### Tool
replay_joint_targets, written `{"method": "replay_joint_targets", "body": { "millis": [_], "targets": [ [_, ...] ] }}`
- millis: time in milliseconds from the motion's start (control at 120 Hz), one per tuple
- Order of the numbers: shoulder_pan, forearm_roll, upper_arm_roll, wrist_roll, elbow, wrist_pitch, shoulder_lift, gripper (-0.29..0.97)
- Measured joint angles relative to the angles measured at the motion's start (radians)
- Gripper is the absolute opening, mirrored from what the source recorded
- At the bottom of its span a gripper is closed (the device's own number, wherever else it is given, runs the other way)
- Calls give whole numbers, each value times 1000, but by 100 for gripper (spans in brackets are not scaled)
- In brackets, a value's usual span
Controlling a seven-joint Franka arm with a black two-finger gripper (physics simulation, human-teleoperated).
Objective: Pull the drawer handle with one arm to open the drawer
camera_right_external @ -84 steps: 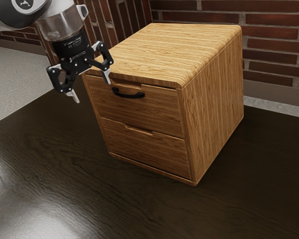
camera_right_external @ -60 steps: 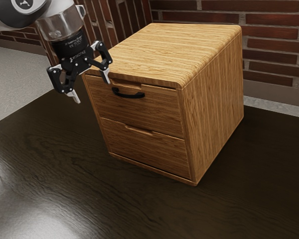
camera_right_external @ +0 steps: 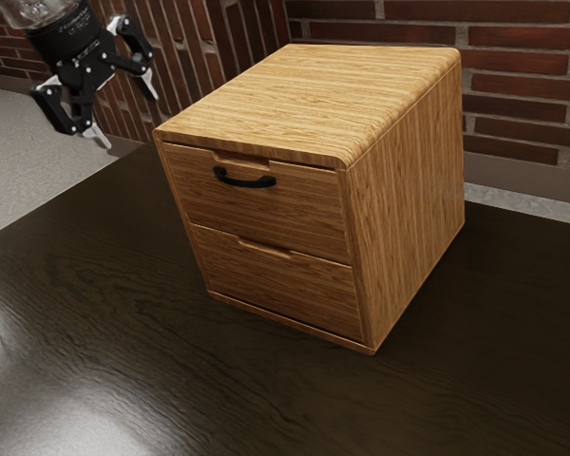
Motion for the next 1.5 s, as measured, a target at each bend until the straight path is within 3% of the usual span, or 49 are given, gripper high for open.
{"method": "replay_joint_targets", "body": {
  "millis": [100, 167, 242, 442, 950, 1267, 1500],
  "targets": [
    [-6, -17, -1, -24, -189, 120, -98, 65],
    [-82, -21, -2, -37, -280, 213, -145, 64],
    [-148, -21, -7, -50, -315, 297, -170, 64],
    [-206, -17, -9, -81, -386, 442, -190, 64],
    [-184, 25, 3, -149, -706, 702, -317, 60],
    [-175, 35, 0, -176, -738, 755, -319, 56],
    [-175, 36, -2, -188, -767, 799, -318, 47]
  ]
}}
